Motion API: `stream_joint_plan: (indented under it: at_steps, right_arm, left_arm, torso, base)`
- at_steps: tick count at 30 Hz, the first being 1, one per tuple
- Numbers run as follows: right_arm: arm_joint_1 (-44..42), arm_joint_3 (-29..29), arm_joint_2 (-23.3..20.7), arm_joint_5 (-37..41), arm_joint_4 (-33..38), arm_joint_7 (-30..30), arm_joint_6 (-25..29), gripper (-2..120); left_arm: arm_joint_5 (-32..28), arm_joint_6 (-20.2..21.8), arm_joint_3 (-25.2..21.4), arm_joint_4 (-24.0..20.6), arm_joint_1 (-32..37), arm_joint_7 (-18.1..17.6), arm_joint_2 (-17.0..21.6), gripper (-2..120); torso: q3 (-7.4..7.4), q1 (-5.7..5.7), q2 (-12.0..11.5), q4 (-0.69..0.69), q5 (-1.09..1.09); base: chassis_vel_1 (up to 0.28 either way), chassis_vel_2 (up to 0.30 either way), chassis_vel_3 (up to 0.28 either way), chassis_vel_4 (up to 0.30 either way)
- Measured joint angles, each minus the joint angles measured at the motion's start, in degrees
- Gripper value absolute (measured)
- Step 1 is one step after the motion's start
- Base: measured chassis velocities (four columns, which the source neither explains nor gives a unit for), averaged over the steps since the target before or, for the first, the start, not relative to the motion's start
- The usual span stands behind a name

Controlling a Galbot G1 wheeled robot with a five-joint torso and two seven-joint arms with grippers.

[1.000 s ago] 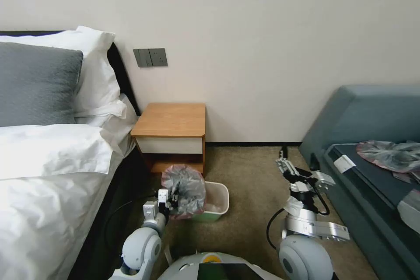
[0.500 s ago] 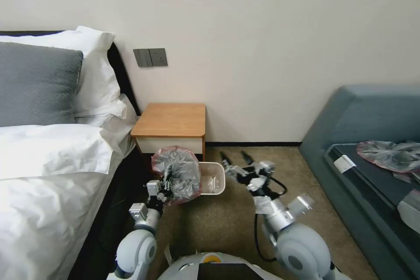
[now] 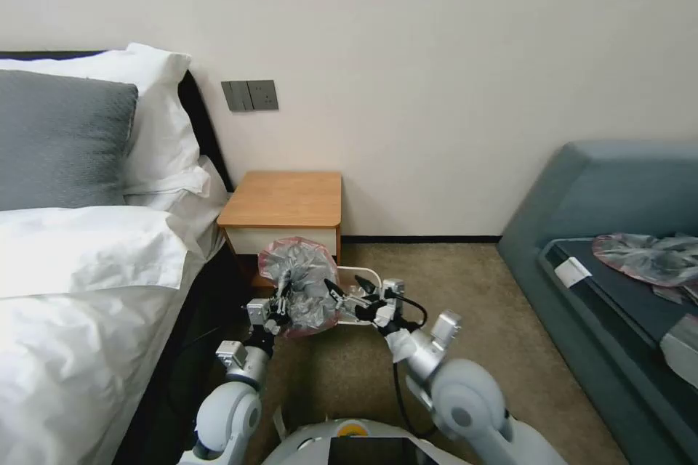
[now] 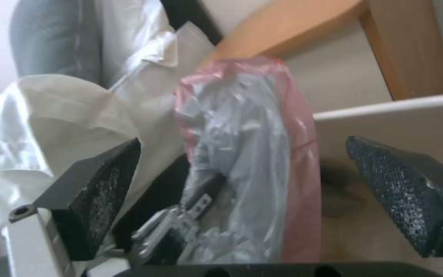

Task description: Pick up the garbage bag from the table and place it over the trash can.

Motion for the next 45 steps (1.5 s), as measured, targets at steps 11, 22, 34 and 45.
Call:
stream_joint_plan:
  at_steps: [11,22,34,45]
  right_arm:
    - [5.5,-2.4,1.4,2.1,-6.3,1.5,-1.0,100]
    - [6.4,-3.0,2.2,1.2,-7.6,0.7,-0.7,79]
    - [5.7,-3.3,2.2,-1.2,-7.1,-0.7,0.1,34]
    - [5.9,-3.7,2.4,-2.8,-7.2,-1.3,0.6,0]
  left_arm:
    - [-1.5,-2.4,-1.6,-0.1,0.6,4.2,0.2,9]
    - [-2.1,-2.7,-2.1,-0.1,0.9,6.1,0.3,9]
    - [-2.2,-2.6,-2.0,0.1,0.8,5.8,0.3,9]
    - [-1.5,-2.6,-2.2,0.6,0.7,5.2,0.3,9]
  torso:
    - [0.00,0.00,0.0,0.00,0.00]
    - [0.00,0.00,0.0,0.00,0.00]
    - [0.00,0.00,0.0,0.00,0.00]
    - [0.00,0.00,0.0,0.00,0.00]
  base:
    - [0.000,0.000,0.000,0.000]
    - [0.000,0.000,0.000,0.000]
    - [0.000,0.000,0.000,0.000]
    - [0.000,0.000,0.000,0.000]
